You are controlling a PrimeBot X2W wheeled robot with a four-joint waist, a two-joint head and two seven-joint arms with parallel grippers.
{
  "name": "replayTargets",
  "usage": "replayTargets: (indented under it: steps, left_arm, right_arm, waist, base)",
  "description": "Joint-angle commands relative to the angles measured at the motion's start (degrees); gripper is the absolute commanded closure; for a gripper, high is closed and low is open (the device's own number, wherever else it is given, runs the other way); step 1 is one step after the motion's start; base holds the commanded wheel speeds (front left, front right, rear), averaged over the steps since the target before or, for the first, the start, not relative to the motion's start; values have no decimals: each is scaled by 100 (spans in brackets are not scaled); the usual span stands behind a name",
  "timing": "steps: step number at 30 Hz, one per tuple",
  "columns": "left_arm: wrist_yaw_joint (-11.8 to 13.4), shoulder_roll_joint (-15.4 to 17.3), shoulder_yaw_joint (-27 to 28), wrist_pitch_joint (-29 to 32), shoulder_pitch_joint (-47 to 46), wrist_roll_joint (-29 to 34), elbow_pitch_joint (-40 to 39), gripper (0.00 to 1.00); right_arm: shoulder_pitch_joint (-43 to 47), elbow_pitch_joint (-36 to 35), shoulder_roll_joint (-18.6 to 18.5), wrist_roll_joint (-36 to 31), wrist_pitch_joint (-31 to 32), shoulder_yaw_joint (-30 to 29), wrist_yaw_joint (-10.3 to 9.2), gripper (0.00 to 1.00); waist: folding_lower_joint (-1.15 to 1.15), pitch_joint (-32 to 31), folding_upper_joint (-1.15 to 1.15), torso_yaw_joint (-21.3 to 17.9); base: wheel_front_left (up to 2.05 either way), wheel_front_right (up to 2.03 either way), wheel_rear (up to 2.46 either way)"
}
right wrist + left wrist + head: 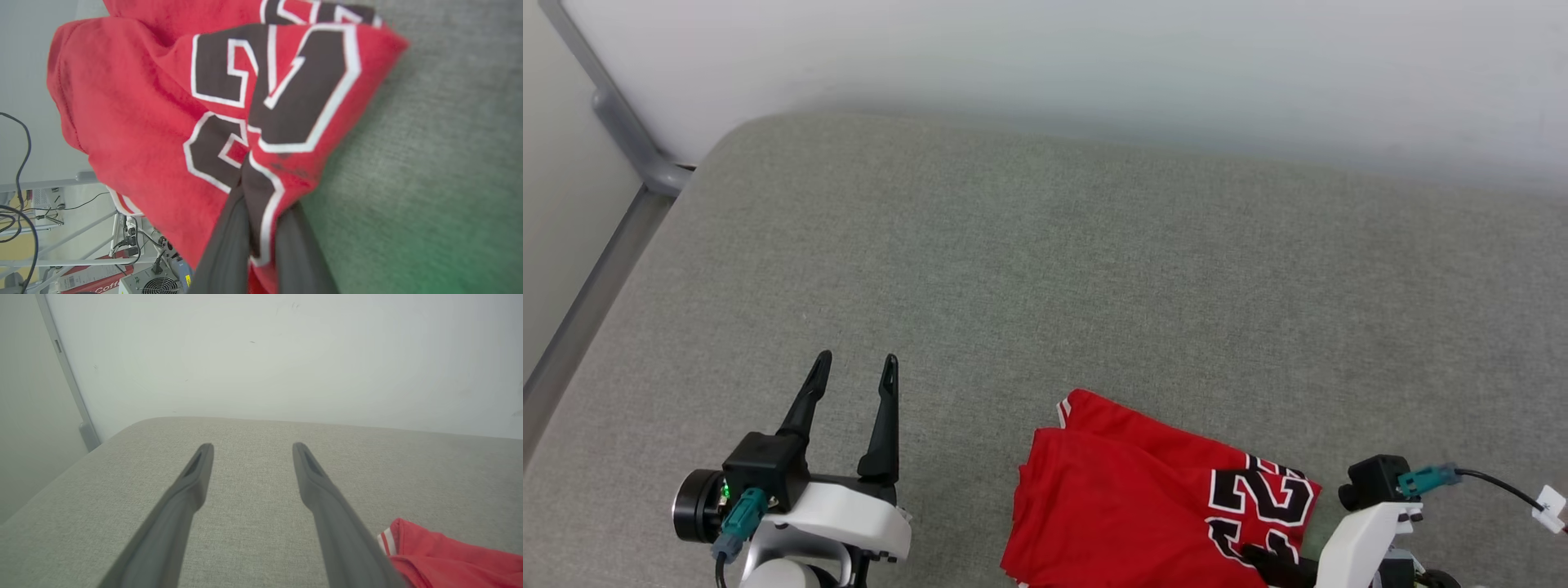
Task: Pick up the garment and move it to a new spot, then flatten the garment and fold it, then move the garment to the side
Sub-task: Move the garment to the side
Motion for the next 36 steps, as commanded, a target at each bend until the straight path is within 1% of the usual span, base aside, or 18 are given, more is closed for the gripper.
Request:
replayTargets:
  steps: [1, 5, 6, 11, 15, 19, 23, 24, 25, 29, 31, 36]
  left_arm:
    - [-30, -26, 17, -12, 87, 51, 23, 0]
    - [12, 7, 85, -12, 194, 131, 42, 0]
    - [5, 24, 116, -12, 277, 176, -12, 0]
    - [-31, 43, 124, -12, 342, 239, -122, 0]
    - [-1, 64, 195, -11, 385, 277, -242, 0]
    - [-18, 109, 263, -12, 259, 316, -353, 0]
    - [-59, 173, 324, -12, 107, 358, -473, 0]
    - [-59, 173, 324, -12, 107, 358, -473, 0]
    - [-82, 186, 331, -11, 68, 362, -508, 0]
    - [-117, 260, 352, -11, -154, 410, -631, 0]
    - [-149, 309, 358, -11, -260, 422, -672, 0]
    - [-288, 510, 293, 26, -629, 462, -790, 0]
  right_arm:
    - [-33, -13, -67, -81, -50, 60, -10, 100]
    - [-147, -203, -201, -293, -244, 117, -8, 100]
    - [-199, -290, -321, -606, -257, 73, -8, 100]
    - [-252, -402, -489, -1213, -88, -189, -8, 100]
    - [-266, -515, -603, -1599, 145, -410, -8, 100]
    - [-416, -635, -667, -1728, 306, -587, -8, 100]
    - [-652, -573, -617, -1762, 289, -747, -7, 100]
    - [-652, -573, -617, -1762, 289, -747, -7, 100]
    - [-721, -525, -620, -1824, 255, -807, -8, 100]
    - [-1140, -305, -441, -1918, 18, -1051, -7, 100]
    - [-1408, -136, -432, -2016, -121, -1137, -7, 100]
    - [-2181, 347, -398, -2306, -460, -1379, -8, 100]
  waist:
    - [-1, -112, 0, -49]
    - [-1, -358, 0, -225]
    - [-1, -453, 0, -464]
    - [-1, -471, 0, -1005]
    - [-1, -393, 0, -1598]
    - [-1, -181, 0, -2219]
    - [-1, 121, 0, -2712]
    - [-1, 121, 0, -2712]
    - [-1, 200, 0, -2796]
    - [-1, 624, 0, -3000]
    - [-1, 860, 0, -3065]
    - [-1, 1437, 0, -3046]
  base:
    - [0, 0, 0]
    - [0, 0, 0]
    - [0, 0, 0]
    - [0, 0, 0]
    - [0, 0, 0]
    - [0, 0, 0]
    - [0, 0, 0]
    - [0, 0, 0]
    - [0, 0, 0]
    - [0, 0, 0]
    - [0, 0, 0]
    - [0, 0, 0]
